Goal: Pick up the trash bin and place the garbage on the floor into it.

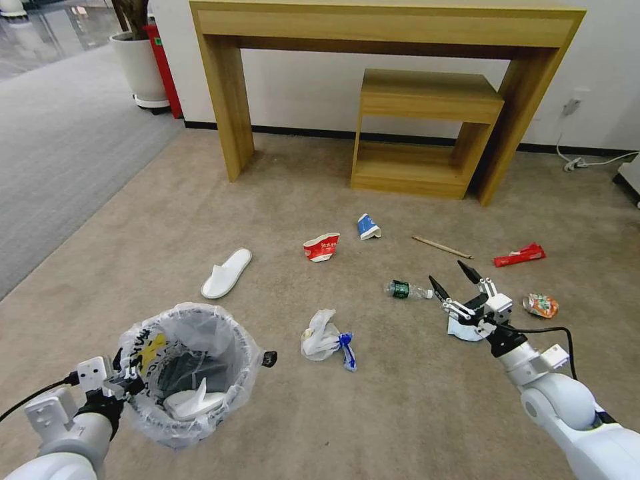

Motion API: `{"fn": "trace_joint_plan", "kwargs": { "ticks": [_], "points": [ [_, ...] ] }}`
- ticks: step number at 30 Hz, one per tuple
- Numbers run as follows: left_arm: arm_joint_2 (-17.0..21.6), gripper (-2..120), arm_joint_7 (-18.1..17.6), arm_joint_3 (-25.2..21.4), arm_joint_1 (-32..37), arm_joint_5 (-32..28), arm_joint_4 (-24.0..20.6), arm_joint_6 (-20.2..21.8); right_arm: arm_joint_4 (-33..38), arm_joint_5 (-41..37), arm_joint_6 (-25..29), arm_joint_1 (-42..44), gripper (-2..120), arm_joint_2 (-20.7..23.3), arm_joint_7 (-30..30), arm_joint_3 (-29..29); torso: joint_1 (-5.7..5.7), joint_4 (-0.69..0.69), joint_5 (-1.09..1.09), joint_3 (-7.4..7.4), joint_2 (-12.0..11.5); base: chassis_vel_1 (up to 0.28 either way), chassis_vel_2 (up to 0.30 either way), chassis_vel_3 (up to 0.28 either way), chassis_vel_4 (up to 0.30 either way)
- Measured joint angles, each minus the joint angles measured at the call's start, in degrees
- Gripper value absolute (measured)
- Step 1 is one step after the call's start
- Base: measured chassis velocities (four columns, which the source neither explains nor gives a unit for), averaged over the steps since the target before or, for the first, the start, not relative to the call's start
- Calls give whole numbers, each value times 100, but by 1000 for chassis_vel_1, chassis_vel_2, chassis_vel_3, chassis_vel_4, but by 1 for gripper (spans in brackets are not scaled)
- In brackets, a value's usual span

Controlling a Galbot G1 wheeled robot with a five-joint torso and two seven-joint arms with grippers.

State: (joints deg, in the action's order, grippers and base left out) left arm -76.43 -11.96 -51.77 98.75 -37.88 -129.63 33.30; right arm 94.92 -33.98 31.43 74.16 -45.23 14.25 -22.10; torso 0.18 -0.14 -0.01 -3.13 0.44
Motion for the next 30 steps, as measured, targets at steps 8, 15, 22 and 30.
{"fn": "trace_joint_plan", "kwargs": {
  "ticks": [8,15,22,30],
  "points": [
    [17,1,45,-34,64,-1,-59,-19,19,41,-1,40,67,-32,-9,0,0,0,2,0,0,-25,32,37,-25],
    [-6,1,71,-30,92,18,-74,-40,33,54,37,41,72,-42,-7,49,0,1,1,-1,0,-63,84,71,-69],
    [8,1,74,-13,89,20,-59,-47,-136,-403,-32,-12,95,169,378,423,0,0,0,0,0,-24,16,22,-20],
    [90,1,99,49,-2,16,98,-90,-934,-2023,-421,-306,100,505,1664,1553,0,-1,2,0,0,0,0,0,0]
  ]
}}
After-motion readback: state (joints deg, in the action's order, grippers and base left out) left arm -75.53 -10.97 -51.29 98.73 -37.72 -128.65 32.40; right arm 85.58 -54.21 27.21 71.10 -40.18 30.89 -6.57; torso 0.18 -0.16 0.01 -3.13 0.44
